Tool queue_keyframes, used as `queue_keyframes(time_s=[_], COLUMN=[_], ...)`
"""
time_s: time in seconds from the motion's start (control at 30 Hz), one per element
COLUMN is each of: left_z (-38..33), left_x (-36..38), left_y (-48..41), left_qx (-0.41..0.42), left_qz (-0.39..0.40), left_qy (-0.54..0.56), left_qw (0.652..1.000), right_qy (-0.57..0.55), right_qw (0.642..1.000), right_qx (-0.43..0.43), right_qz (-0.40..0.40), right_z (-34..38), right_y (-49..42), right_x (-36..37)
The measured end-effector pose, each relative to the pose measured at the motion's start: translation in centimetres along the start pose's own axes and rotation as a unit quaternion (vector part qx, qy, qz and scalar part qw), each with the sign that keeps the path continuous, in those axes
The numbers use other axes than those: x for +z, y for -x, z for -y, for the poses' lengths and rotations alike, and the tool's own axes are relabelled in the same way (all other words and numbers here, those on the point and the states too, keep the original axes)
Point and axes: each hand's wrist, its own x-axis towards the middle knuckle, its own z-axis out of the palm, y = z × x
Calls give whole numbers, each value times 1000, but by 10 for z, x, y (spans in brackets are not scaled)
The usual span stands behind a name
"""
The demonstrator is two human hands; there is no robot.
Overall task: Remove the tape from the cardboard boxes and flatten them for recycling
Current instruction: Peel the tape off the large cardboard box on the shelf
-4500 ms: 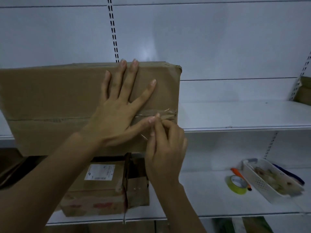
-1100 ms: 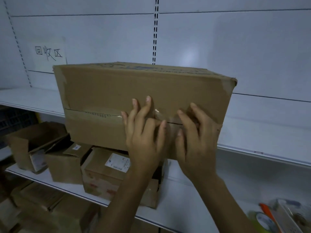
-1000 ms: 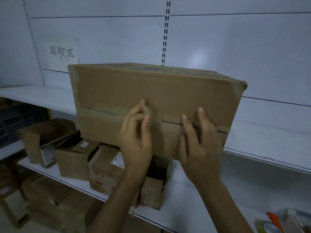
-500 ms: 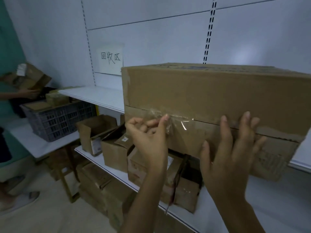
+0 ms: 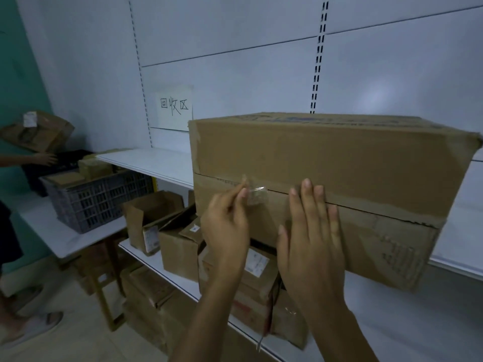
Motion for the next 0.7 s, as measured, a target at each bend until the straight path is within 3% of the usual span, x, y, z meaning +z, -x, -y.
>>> queue_keyframes(time_s=[0.07,0.17,0.33,0.43,0.47,0.53,0.63,0.7], left_z=[9,25,40,44,46,49,61,69], left_x=[-9,-27,-42,-38,-35,-27,-21,-21], left_y=[-15,-38,-58,-67,-69,-72,-83,-94], left_qx=[-130,-309,-313,-307,-307,-296,-269,-256], left_qz=[27,43,214,306,326,342,318,305], left_qy=[133,351,494,542,543,518,490,508], left_qw=[982,883,783,720,711,726,766,764], right_qy=[8,17,40,-6,-28,-28,52,104], right_qw=[1000,999,989,980,975,966,959,957], right_qx=[17,46,132,164,174,202,231,230], right_qz=[-8,-21,-55,-112,-134,-161,-153,-145], right_z=[4,9,33,57,66,77,78,73], right_y=[-2,0,-1,-6,-9,-16,-22,-21], right_x=[2,6,23,43,51,68,88,92])
